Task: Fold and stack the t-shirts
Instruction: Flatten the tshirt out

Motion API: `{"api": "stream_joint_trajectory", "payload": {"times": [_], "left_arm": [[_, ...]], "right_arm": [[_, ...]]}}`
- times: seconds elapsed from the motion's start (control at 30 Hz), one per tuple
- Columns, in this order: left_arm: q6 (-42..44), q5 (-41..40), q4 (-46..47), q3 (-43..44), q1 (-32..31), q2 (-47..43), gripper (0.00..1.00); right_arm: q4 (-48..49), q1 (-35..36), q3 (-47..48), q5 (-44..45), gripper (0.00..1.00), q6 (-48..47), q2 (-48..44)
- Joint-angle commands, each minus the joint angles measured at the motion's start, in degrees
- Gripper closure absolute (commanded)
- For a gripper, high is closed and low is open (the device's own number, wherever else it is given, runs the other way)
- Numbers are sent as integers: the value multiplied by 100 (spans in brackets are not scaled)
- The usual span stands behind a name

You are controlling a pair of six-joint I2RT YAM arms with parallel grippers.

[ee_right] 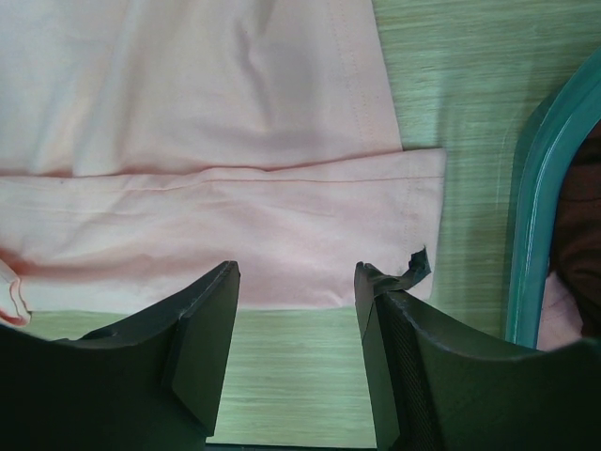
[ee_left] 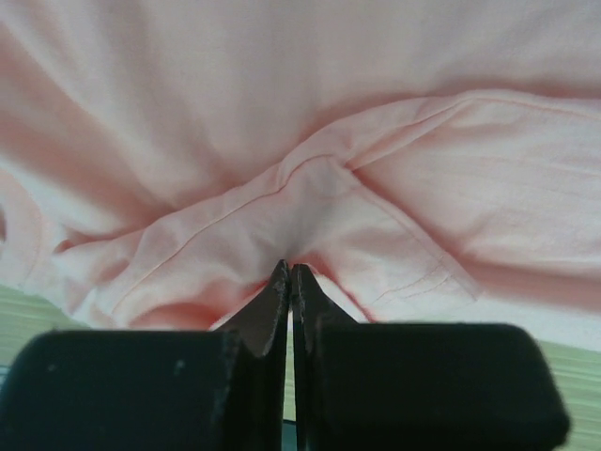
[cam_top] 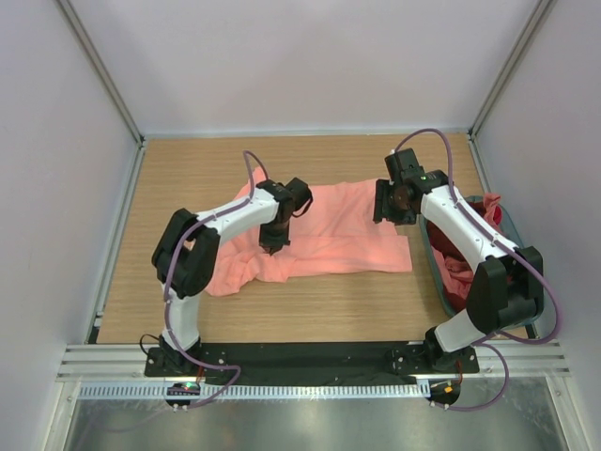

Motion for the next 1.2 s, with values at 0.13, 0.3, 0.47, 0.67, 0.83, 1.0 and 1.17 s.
{"api": "stream_joint_trajectory", "payload": {"times": [0.13, 0.3, 0.47, 0.67, 0.83, 1.0, 1.17], "left_arm": [[-171, -653, -546, -708, 355, -1721, 100], [-241, -714, -836, -1482, 918, -2996, 100], [-478, -1039, -1467, -1930, 1287, -3928, 100], [-567, -1505, -1873, -2203, 1999, -4992, 100], [-549, -1786, -2189, -1870, 2307, -5186, 100], [-400, -2278, -2286, -1474, 2447, -5230, 100], [-241, -2533, -2225, -1272, 2518, -5107, 100]], "right_arm": [[-219, -1, 213, 31, 41, 80, 176], [-272, -1, 257, 22, 41, 115, 458], [-334, -10, 196, 74, 41, 97, 502], [-413, -9, -6, 215, 41, 27, 537], [-439, -1, -51, 285, 42, -17, 572], [-483, -1, -51, 426, 42, -87, 660], [-474, -18, -191, 426, 42, -96, 608]]}}
